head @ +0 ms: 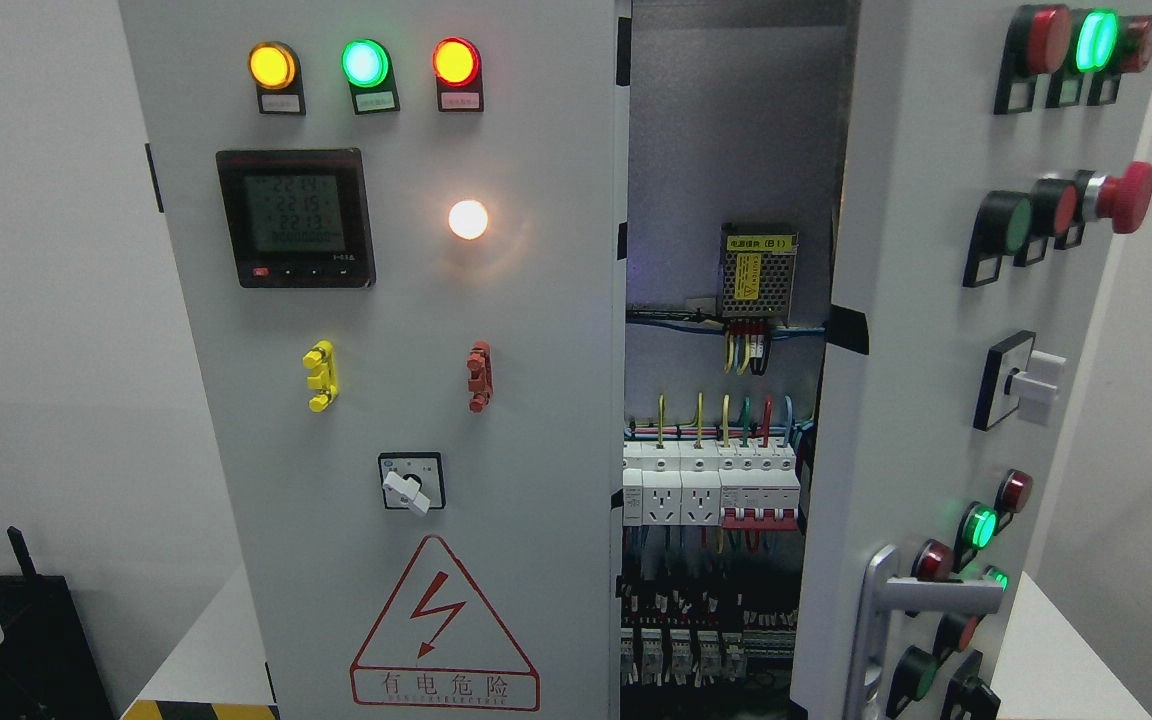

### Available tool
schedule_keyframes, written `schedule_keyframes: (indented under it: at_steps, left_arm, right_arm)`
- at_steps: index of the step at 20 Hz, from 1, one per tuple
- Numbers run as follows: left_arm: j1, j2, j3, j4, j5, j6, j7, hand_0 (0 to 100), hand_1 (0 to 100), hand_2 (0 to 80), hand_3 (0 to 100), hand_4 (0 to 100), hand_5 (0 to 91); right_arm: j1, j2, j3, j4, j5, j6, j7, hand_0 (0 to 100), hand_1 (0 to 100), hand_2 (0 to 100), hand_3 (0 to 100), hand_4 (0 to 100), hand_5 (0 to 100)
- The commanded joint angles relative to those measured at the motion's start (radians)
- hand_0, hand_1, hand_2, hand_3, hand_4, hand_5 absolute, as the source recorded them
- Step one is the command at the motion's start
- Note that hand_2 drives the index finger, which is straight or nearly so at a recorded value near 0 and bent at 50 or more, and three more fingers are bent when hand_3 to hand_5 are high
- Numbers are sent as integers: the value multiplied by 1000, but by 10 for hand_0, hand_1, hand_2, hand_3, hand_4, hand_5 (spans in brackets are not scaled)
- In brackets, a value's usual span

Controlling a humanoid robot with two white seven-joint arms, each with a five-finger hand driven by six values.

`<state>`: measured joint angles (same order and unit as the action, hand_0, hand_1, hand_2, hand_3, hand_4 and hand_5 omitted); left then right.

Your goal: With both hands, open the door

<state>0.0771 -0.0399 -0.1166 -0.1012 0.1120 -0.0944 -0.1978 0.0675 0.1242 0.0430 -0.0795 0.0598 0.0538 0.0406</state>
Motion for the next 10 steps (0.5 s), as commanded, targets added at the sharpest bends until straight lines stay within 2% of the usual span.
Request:
schedule_keyframes:
  at_steps: [1,10]
  left_arm:
    - [0,0,0,0,0,-1,0,0,0,0,0,0,0]
    - [0,0,0,0,0,-1,0,0,0,0,0,0,0]
  right_arm:
    - [0,0,0,0,0,0,1,385,0,0,0,0,0]
    - [0,0,0,0,0,0,1,384,0,0,0,0,0]
